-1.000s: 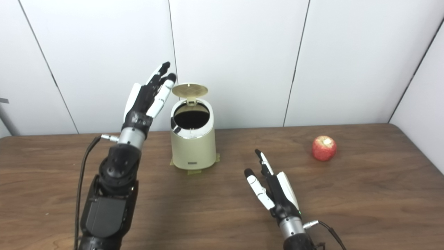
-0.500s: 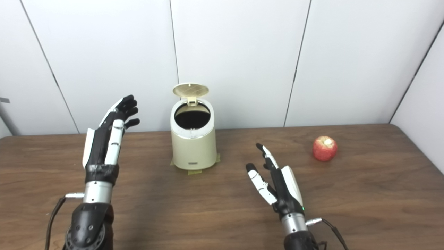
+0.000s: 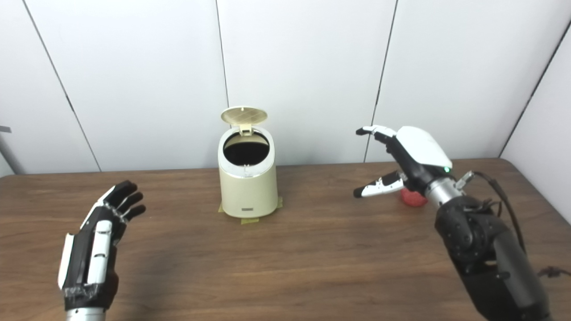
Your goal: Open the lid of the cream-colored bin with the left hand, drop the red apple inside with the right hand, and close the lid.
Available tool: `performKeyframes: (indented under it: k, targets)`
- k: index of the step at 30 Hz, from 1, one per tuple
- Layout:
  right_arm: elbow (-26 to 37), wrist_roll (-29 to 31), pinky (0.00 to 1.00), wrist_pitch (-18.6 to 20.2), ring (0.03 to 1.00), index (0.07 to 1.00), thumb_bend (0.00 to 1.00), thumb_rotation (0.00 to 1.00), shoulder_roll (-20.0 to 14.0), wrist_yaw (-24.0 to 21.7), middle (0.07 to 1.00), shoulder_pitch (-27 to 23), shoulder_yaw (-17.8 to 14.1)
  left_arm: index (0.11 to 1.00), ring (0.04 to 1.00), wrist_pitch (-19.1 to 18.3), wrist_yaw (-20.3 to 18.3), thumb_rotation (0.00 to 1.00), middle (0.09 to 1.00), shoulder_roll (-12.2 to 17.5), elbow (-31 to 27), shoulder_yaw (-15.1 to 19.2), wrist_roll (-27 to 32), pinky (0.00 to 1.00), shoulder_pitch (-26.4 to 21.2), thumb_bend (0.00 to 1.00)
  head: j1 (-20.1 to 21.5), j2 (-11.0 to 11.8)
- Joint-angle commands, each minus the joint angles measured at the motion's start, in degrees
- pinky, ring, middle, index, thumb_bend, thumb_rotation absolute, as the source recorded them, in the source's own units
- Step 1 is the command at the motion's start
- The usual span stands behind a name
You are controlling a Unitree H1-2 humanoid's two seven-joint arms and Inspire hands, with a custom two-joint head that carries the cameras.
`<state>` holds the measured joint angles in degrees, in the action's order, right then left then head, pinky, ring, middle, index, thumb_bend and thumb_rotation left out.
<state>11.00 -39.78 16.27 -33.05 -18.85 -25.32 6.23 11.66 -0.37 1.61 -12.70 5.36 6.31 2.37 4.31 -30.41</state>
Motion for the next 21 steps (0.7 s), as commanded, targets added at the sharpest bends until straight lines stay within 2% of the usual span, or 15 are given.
performKeyframes:
  k: [1,4,7,12,16,21]
  targets:
    - [0.85,-1.76,0.64,3.08,0.855,0.833,0.92,0.22,-1.86,-3.78,0.925,-3.38,0.77,0.812,0.820,1.75,-0.24,0.69,0.838,0.13,-0.76,0.03,0.54,0.76,-1.06,0.25,0.16,-0.09]
    - [-2.83,-4.71,0.64,6.94,0.884,0.852,0.92,0.16,-3.82,-8.67,0.946,-7.29,2.75,0.821,0.827,1.75,0.01,0.69,0.854,0.36,0.10,0.20,-0.45,0.75,0.26,0.23,-0.01,-0.04]
    - [-9.86,-4.81,0.66,6.55,0.902,0.857,0.92,0.13,-4.74,-10.09,0.952,-10.47,4.34,0.833,0.837,1.36,0.13,0.70,0.862,0.45,0.64,0.30,-0.65,0.76,0.63,0.23,-0.10,-0.06]
    - [-20.43,-5.12,0.66,4.84,0.880,0.843,0.92,0.13,-4.39,-8.11,0.931,-13.93,6.34,0.837,0.840,0.91,0.25,0.70,0.862,0.43,0.79,0.33,-0.85,0.75,0.40,0.23,-0.45,-0.27]
    - [-27.09,-4.56,0.69,3.73,0.884,0.835,0.89,0.11,-4.41,-8.08,0.938,-16.06,8.40,0.845,0.841,0.01,0.40,0.71,0.866,0.20,0.24,0.17,-1.06,0.76,0.34,0.24,-1.02,-0.29]
    - [-36.71,-4.12,0.77,2.43,0.900,0.825,0.88,0.15,-4.03,-7.53,0.959,-19.40,10.80,0.831,0.828,0.61,1.03,0.70,0.852,-0.79,-0.82,-0.27,-2.11,0.74,0.62,0.25,-1.44,-0.35]
